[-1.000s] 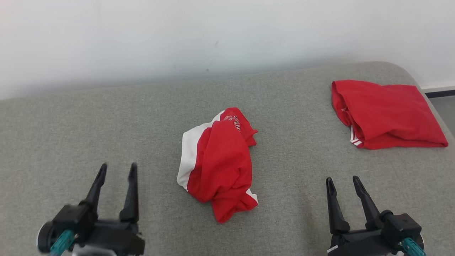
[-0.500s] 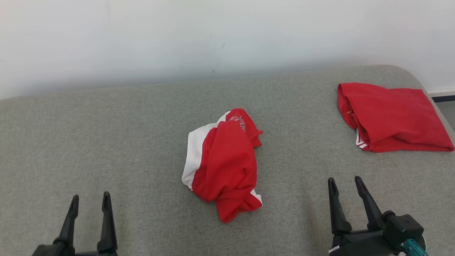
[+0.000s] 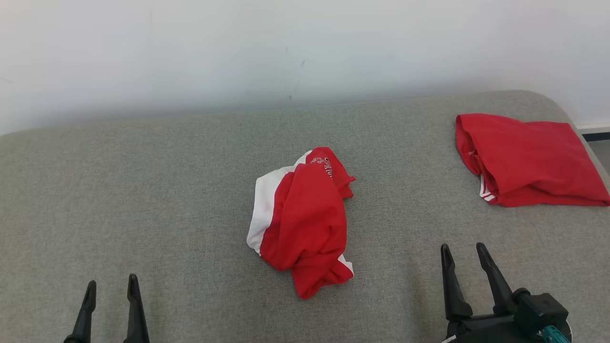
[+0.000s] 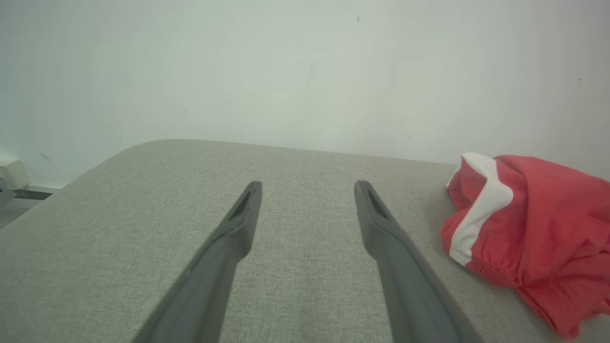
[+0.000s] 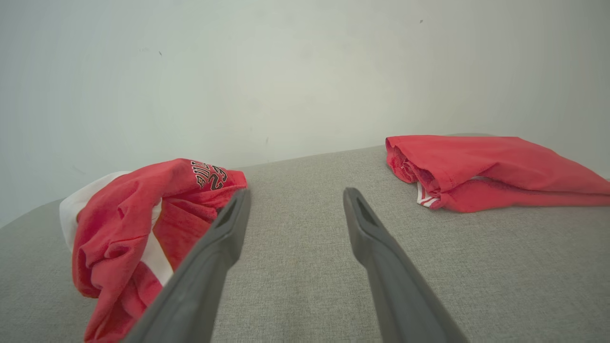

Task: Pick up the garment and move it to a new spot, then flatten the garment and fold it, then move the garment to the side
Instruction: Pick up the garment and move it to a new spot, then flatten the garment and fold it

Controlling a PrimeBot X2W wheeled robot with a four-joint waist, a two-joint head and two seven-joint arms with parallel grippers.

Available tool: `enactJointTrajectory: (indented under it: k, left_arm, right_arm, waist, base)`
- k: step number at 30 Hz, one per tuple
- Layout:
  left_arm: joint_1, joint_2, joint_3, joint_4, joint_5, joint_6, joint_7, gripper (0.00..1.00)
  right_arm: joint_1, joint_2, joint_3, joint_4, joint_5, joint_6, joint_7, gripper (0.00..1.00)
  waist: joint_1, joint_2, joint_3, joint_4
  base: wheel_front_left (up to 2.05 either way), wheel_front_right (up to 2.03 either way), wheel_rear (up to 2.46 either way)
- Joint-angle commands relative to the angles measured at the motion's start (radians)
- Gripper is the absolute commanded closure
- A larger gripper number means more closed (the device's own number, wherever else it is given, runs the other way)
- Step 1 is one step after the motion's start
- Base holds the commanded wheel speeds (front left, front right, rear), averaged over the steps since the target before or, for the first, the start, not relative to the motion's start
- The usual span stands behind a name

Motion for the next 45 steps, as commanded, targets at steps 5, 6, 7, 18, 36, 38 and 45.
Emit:
enactJointTrajectory:
  k: [5,6,7,18,36,38,45]
  left_arm:
    - [0.017,-0.009,0.012,0.002,0.009,-0.009,-0.002,0.0]
    - [0.02,-0.01,0.011,0.004,0.011,-0.008,-0.002,0.0]
    - [0.023,-0.009,0.012,0.003,0.011,-0.009,-0.002,0.0]
    - [0.035,-0.009,-0.009,0.011,-0.008,-0.016,-0.003,0.0]
    - [0.036,-0.01,-0.015,-0.005,-0.006,-0.015,-0.003,0.0]
    - [0.037,-0.01,-0.015,-0.006,-0.007,-0.015,-0.003,0.0]
    - [0.036,-0.01,-0.016,-0.01,-0.007,-0.015,-0.003,0.0]
  right_arm:
    - [0.016,0.001,0.005,0.004,0.0,-0.003,0.0,0.0]
    - [0.017,0.001,0.007,0.005,-0.001,-0.003,0.0,0.0]
    - [0.018,0.001,0.009,0.006,-0.001,-0.003,0.0,0.0]
    - [0.023,0.001,0.01,0.013,-0.005,-0.003,0.0,0.0]
    - [0.024,0.001,0.013,0.016,-0.003,-0.003,0.0,0.0]
    - [0.024,0.001,0.013,0.016,-0.003,-0.003,0.0,0.0]
    - [0.023,0.001,0.011,0.015,-0.005,-0.003,0.0,0.0]
  waist:
    - [0.0,0.0,-0.005,-0.001]
    - [0.0,0.0,-0.006,-0.002]
    - [0.0,0.0,-0.008,-0.004]
    - [0.0,0.0,-0.016,0.001]
    - [0.0,0.0,-0.016,0.008]
    - [0.0,0.0,-0.016,0.008]
    - [0.0,0.0,-0.014,0.007]
  base:
    - [0.0,0.0,0.0]
    - [0.0,0.0,0.0]
    - [0.0,0.0,0.0]
    - [0.0,0.0,0.0]
    - [0.0,0.0,0.0]
    - [0.0,0.0,0.0]
    - [0.0,0.0,0.0]
